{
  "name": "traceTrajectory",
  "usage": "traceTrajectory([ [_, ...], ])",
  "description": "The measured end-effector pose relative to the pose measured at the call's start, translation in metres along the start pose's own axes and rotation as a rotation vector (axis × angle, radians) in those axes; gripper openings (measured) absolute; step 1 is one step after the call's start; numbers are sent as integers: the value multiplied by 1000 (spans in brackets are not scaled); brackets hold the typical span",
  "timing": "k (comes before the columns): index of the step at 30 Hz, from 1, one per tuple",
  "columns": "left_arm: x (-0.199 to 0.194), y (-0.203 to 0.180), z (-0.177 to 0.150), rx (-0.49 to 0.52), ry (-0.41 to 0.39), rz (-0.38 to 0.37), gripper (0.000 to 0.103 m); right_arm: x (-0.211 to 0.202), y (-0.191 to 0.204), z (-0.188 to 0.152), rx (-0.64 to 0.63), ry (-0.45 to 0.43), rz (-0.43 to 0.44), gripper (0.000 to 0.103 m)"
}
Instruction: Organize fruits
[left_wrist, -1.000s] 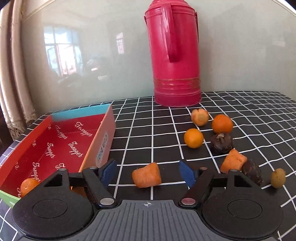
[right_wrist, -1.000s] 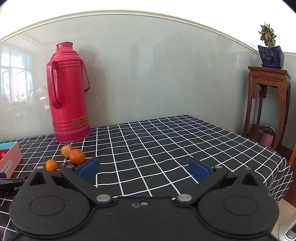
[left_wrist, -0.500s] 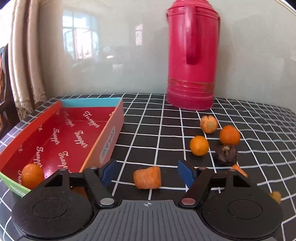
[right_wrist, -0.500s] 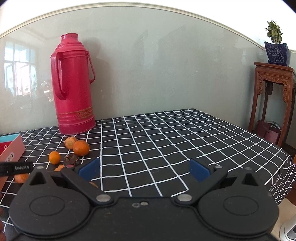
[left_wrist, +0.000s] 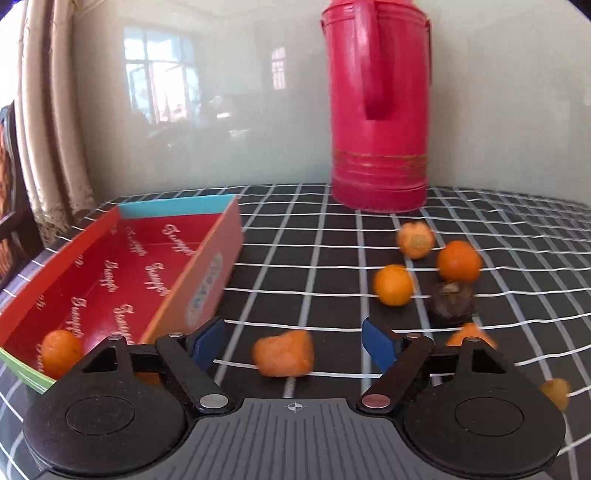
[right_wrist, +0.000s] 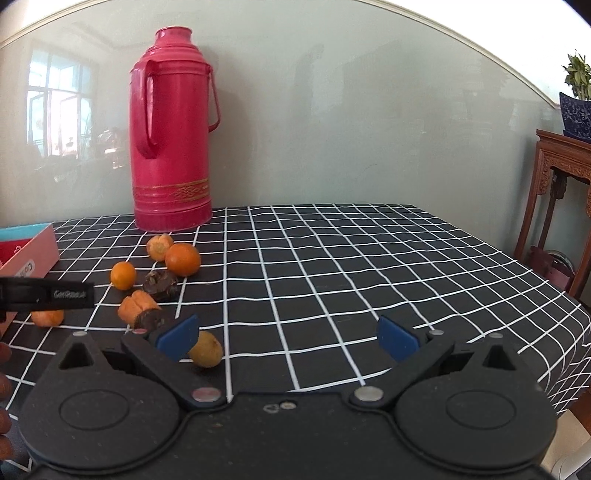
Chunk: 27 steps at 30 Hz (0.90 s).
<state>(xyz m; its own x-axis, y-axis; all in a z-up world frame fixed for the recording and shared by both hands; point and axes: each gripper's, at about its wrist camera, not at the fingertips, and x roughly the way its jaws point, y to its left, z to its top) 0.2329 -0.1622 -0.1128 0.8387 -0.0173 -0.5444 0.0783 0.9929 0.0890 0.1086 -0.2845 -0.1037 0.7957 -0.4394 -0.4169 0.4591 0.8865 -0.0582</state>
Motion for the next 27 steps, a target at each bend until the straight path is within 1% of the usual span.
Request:
traceTrajectory([
  [2,-1,0,-2,-23,18,-14,80,0,4,-1,-18,4,5,97],
  [4,-2,0,-2,-24,6,-4,80,-1,8,0,-32,0,11,97],
  [5,1,0,-2,-23,14,2,79,-1,9,0,-38,-4,12,97],
  [6,6,2,-1,-29,38,-13,77,-2,10,-1,-42,-7,13,97],
  [7,12,5,0,-49,70,-27,74,-2,10,-1,-45,-9,13,97],
  [8,19,8,0,-72,99,-35,65,-3,10,-1,-46,-10,14,97],
  [10,22,12,1,-91,101,-39,53,-4,8,-1,-46,-12,17,97],
  [12,23,13,1,-106,95,-38,44,-3,6,-1,-41,-10,14,97],
  [13,23,13,0,-106,91,-29,41,-2,6,-1,-39,-8,13,97],
  [14,23,13,-1,-105,87,-24,34,-2,5,-1,-35,-6,13,97],
  [15,22,13,-2,-109,84,-30,32,-3,4,-1,-32,-6,12,97],
  [18,20,13,-4,-97,70,-34,31,-4,2,0,-26,-13,12,97],
  [20,15,13,-4,-80,50,-28,31,-5,2,0,-27,-17,11,97],
  [21,10,13,-3,-68,20,-14,31,-5,2,1,-27,-20,10,97],
  [24,-12,19,3,-38,-112,38,31,-9,1,2,-24,-33,11,97],
  [26,-21,31,6,-40,-166,81,31,-10,0,2,-23,-37,13,97],
  [27,-22,38,8,-44,-177,109,31,-10,0,2,-21,-37,16,97],
])
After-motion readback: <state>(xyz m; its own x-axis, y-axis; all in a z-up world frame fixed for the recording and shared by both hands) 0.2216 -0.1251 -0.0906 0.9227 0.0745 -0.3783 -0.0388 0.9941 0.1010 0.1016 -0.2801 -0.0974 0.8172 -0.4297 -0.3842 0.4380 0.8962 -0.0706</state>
